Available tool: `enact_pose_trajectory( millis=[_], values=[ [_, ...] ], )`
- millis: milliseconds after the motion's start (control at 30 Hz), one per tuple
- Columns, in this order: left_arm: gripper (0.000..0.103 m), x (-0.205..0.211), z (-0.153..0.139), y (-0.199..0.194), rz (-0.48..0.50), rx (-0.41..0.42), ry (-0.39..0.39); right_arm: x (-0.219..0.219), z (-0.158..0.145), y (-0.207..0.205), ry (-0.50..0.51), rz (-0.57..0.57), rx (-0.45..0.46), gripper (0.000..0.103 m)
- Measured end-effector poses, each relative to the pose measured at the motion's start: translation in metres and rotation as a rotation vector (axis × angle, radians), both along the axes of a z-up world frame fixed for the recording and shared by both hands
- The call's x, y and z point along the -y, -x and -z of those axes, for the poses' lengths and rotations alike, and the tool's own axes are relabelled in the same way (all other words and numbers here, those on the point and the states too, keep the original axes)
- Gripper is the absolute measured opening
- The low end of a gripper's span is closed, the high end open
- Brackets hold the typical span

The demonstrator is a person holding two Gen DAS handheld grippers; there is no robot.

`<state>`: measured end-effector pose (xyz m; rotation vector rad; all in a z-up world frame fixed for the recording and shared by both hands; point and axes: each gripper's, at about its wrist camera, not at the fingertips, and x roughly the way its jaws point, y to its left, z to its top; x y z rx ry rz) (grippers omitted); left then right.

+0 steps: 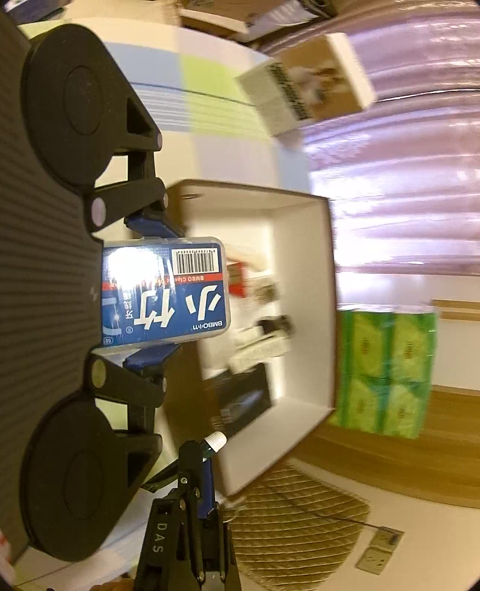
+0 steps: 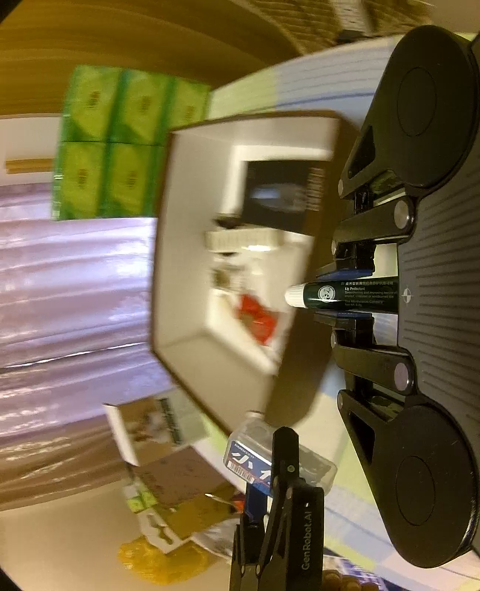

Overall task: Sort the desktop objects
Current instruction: 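Lift toothpick box with left tool while right tool carries tube over brown box, then open left tool to drop toothpick box in box while right tool releases tube inside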

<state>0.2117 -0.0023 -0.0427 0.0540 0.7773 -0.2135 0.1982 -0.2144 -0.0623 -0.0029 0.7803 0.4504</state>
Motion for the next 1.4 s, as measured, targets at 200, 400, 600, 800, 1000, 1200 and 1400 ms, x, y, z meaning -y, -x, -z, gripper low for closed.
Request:
enact_pose_trajectory(
  millis=[200,400,600,800,1000,1200,1400],
  values=[
    [0.055,0.004,-0.011,-0.060,-0.006,0.016,-0.035,-0.004,-0.020,-0.054,0.003,0.020,0.055,0.014],
    [0.055,0.010,0.002,-0.117,-0.009,-0.010,-0.093,-0.013,-0.011,-0.100,0.027,0.019,0.040,0.014],
    [0.055,0.008,0.020,-0.155,-0.021,-0.053,-0.106,-0.020,0.006,-0.134,0.035,0.019,-0.001,0.014],
    [0.055,0.003,0.037,-0.184,-0.039,-0.084,-0.123,-0.026,0.025,-0.160,0.039,0.027,-0.045,0.013],
    [0.055,0.004,0.048,-0.202,-0.033,-0.093,-0.150,-0.027,0.037,-0.173,0.032,0.033,-0.077,0.014],
    [0.054,0.005,0.056,-0.213,-0.041,-0.093,-0.166,-0.028,0.042,-0.178,0.033,0.036,-0.085,0.013],
    [0.056,0.003,0.051,-0.216,-0.043,-0.072,-0.164,-0.028,0.042,-0.179,0.029,0.040,-0.088,0.014]
  ],
)
